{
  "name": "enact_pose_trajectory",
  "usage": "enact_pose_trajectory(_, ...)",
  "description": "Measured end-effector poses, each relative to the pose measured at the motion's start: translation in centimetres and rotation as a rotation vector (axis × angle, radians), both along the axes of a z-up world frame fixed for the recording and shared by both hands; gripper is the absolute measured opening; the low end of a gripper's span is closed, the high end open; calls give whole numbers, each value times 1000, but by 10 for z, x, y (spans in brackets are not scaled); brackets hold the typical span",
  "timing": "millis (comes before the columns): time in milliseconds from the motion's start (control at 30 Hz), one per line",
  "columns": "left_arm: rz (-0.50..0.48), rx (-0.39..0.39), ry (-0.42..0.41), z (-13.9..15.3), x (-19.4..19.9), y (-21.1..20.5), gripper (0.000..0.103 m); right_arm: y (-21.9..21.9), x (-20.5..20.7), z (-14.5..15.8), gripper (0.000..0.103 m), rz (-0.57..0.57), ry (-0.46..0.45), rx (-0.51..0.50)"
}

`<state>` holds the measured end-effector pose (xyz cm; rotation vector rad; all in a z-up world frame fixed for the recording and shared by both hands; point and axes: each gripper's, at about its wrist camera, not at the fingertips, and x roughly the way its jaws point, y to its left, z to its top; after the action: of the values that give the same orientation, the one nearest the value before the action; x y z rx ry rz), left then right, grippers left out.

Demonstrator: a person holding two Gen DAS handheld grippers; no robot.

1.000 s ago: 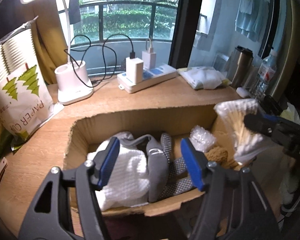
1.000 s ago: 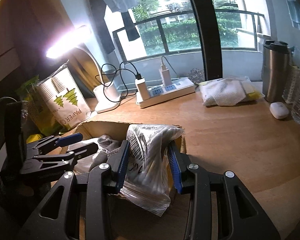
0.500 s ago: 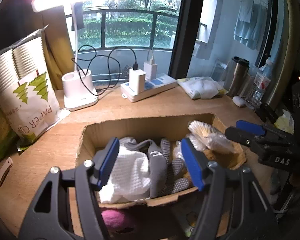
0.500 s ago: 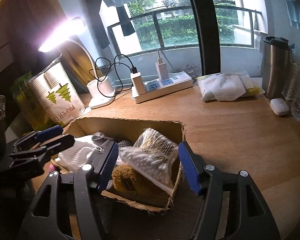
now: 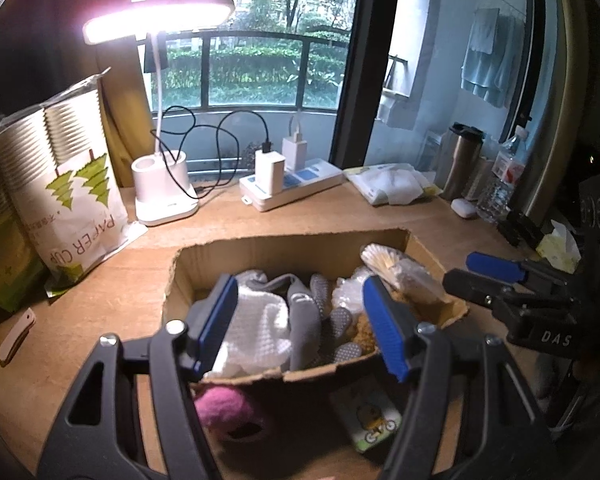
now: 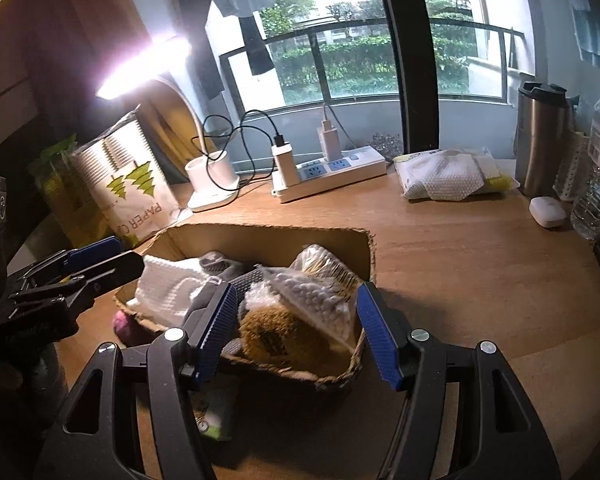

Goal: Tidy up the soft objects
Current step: 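Withdraw both grippers from the box back toward the remaining items, then grasp the pink felt toy with the left gripper while the right grasps the cartoon tissue pack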

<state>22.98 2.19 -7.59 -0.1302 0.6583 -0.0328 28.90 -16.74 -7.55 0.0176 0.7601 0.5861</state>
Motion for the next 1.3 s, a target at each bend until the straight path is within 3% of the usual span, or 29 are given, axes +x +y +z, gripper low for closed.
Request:
enact_pose_trajectory(267, 7, -14, -21, 2, -24, 7, 77, 9, -22, 5, 66, 18, -14, -8)
enact_pose_trajectory(900, 80, -94, -5, -30, -78, 57, 79, 58, -63, -8, 67, 78, 0, -86)
enact_pose_trajectory(1300, 97, -118, 45, -59, -83, 71, 80, 76, -70, -39, 72, 90, 62, -132)
